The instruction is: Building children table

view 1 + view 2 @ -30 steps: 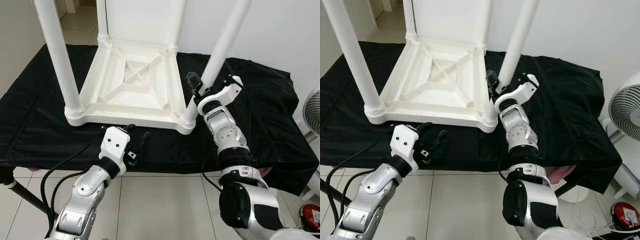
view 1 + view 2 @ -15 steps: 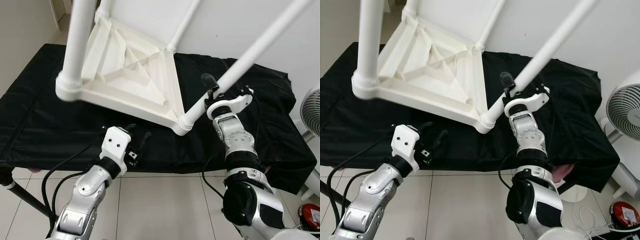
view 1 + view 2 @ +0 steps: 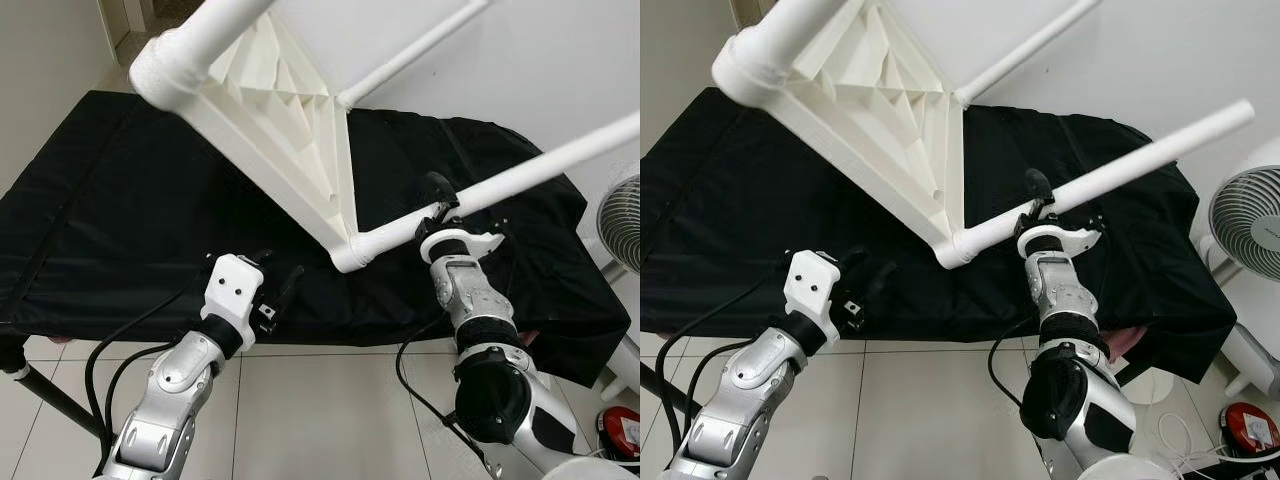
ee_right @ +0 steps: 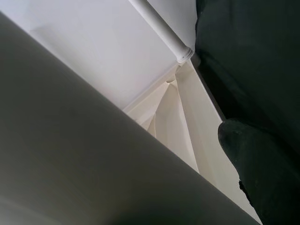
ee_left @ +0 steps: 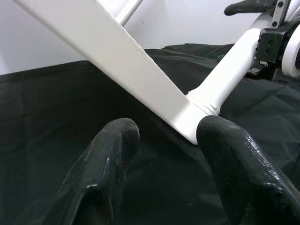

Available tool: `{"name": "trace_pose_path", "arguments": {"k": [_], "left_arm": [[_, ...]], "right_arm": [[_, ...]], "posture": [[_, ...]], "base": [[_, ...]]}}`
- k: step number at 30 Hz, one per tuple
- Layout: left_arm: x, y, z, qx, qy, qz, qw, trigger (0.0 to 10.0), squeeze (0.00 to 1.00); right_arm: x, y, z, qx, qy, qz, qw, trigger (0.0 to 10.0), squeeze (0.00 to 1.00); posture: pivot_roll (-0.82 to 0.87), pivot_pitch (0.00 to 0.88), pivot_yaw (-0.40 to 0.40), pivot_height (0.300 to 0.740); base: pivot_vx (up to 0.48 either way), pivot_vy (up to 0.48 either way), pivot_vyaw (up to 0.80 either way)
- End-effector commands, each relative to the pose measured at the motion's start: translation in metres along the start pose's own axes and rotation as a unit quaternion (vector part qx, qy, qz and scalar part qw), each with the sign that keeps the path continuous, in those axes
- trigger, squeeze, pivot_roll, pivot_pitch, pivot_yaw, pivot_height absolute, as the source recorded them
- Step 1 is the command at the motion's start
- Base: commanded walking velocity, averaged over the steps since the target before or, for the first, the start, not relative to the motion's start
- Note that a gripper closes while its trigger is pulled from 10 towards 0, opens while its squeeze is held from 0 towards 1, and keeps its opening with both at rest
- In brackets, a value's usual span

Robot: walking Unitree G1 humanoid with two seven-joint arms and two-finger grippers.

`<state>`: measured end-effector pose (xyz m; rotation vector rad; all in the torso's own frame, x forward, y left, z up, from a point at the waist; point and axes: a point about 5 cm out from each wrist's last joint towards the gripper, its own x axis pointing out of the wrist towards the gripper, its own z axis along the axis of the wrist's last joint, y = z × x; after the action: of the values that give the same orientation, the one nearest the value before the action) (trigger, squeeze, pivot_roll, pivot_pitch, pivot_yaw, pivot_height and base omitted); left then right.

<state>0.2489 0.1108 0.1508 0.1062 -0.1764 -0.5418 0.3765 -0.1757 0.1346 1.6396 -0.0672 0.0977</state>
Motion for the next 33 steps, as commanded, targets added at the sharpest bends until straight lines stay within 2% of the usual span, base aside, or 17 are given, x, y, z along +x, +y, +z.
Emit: {"name": "trace_pose_path", "arguments": {"k": [1, 3, 8, 10, 13, 14, 17, 19, 25, 26, 28, 29, 31, 32, 33], "left_arm": [[-0.001, -0.002, 0.001, 0.002, 0.004, 0.001, 1.0, 10.0, 0.0], [-0.003, -0.003, 0.0, -0.001, 0.006, 0.004, 1.0, 10.0, 0.0], [-0.005, -0.004, -0.001, -0.002, 0.008, 0.006, 1.0, 10.0, 0.0], [-0.006, -0.004, -0.002, -0.003, 0.011, 0.008, 1.0, 10.0, 0.0], [-0.006, -0.005, -0.002, -0.003, 0.013, 0.008, 1.0, 10.0, 0.0], [-0.007, -0.004, -0.003, -0.003, 0.014, 0.009, 1.0, 10.0, 0.0], [-0.008, -0.004, -0.002, -0.003, 0.015, 0.011, 1.0, 10.0, 0.0], [-0.01, -0.004, -0.002, -0.002, 0.016, 0.011, 1.0, 10.0, 0.0], [-0.01, -0.005, -0.002, -0.001, 0.018, 0.01, 1.0, 10.0, 0.0], [-0.01, -0.005, -0.002, -0.001, 0.018, 0.01, 1.0, 10.0, 0.0], [-0.01, -0.005, -0.002, -0.001, 0.018, 0.01, 1.0, 10.0, 0.0], [-0.01, -0.005, -0.002, -0.001, 0.019, 0.01, 1.0, 10.0, 0.0], [-0.011, -0.005, -0.002, -0.001, 0.019, 0.01, 1.0, 10.0, 0.0], [-0.011, -0.005, -0.002, -0.001, 0.02, 0.01, 1.0, 10.0, 0.0], [-0.011, -0.005, -0.002, -0.001, 0.02, 0.01, 1.0, 10.0, 0.0]], "right_arm": [[-0.013, -0.03, -0.014, 0.037, 0.022, -0.061, 0.997, 10.0, 0.0], [-0.015, -0.036, -0.014, 0.047, 0.021, -0.072, 0.996, 10.0, 0.0], [-0.016, -0.037, -0.01, 0.073, 0.006, -0.07, 0.995, 10.0, 0.0], [-0.016, -0.038, -0.004, 0.1, -0.011, -0.067, 0.993, 10.0, 0.0], [-0.017, -0.039, -0.002, 0.106, -0.016, -0.068, 0.992, 10.0, 0.0], [-0.02, -0.04, 0.007, 0.139, -0.042, -0.057, 0.988, 10.0, 0.0], [-0.025, -0.043, 0.018, 0.152, -0.066, -0.043, 0.985, 10.0, 0.0], [-0.028, -0.047, 0.019, 0.126, -0.061, -0.053, 0.989, 10.0, 0.0], [-0.029, -0.05, 0.018, 0.114, -0.057, -0.06, 0.99, 10.0, 0.0], [-0.029, -0.05, 0.017, 0.094, -0.052, -0.061, 0.992, 10.0, 0.0], [-0.029, -0.05, 0.017, 0.094, -0.052, -0.061, 0.992, 10.0, 0.0], [-0.029, -0.051, 0.017, 0.074, -0.047, -0.065, 0.994, 10.0, 0.0], [-0.03, -0.052, 0.017, 0.063, -0.045, -0.067, 0.995, 10.0, 0.0], [-0.032, -0.053, 0.019, 0.054, -0.047, -0.065, 0.995, 10.0, 0.98], [-0.032, -0.053, 0.019, 0.054, -0.047, -0.065, 0.995, 10.0, 0.98]], "posture": [[0.04, 0.014, -0.06, 0.74], [0.04, 0.016, -0.06, 0.74], [0.05, 0.02, -0.062, 0.74], [0.05, 0.023, -0.06, 0.74], [0.05, 0.025, -0.062, 0.74], [0.05, 0.026, -0.061, 0.74], [0.06, 0.028, -0.058, 0.74], [0.06, 0.031, -0.057, 0.74], [0.05, 0.032, -0.055, 0.74], [0.05, 0.038, -0.054, 0.74], [0.05, 0.038, -0.054, 0.74], [0.05, 0.038, -0.054, 0.74], [0.05, 0.046, -0.055, 0.74], [0.05, 0.046, -0.054, 0.74], [0.05, 0.046, -0.054, 0.74]], "base": [[0.0, 0.0, 0.0], [0.0, 0.0, 0.0], [0.0, 0.0, 0.0], [0.0, 0.0, 0.0], [0.0, 0.0, 0.0], [0.0, 0.0, 0.0], [0.0, 0.0, 0.0], [0.0, 0.0, 0.0], [0.0, 0.0, 0.0], [0.0, 0.0, 0.0], [0.0, 0.0, 0.0], [0.0, 0.0, 0.0], [0.0, 0.0, 0.0], [0.0, 0.0, 0.0], [0.0, 0.0, 0.0]]}}
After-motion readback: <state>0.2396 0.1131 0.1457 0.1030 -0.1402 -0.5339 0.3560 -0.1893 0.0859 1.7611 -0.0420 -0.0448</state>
